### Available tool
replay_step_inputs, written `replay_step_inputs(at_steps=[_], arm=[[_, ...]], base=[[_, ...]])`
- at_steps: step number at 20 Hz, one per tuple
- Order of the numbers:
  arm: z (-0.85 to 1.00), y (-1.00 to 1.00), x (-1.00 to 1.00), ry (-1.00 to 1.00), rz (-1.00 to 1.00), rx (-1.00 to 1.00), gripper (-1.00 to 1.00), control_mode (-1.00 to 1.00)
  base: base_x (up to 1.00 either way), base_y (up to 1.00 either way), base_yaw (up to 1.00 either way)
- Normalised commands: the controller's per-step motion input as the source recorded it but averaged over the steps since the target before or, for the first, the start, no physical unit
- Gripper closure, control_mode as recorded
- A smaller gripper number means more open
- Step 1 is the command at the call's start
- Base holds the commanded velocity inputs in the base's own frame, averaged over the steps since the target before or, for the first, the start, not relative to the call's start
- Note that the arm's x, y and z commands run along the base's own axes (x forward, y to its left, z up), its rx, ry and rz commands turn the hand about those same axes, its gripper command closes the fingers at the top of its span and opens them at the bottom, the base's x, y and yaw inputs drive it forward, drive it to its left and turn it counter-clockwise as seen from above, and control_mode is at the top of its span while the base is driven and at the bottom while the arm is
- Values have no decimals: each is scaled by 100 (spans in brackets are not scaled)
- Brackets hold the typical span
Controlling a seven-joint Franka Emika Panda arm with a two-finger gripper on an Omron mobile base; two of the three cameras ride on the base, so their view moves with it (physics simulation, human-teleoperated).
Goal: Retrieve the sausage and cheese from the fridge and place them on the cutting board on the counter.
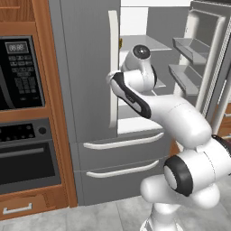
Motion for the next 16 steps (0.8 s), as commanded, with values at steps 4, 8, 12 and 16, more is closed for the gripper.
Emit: replay_step_inputs(at_steps=[4,8,12,16], arm=[[0,2,41,0,0,0,-100,-100],[-1,9,38,0,0,0,-100,-100],[-2,7,40,0,0,0,-100,-100],[-4,1,39,0,-1,0,-100,-100]], base=[[0,0,0],[0,0,0],[0,0,0],[0,0,0]])
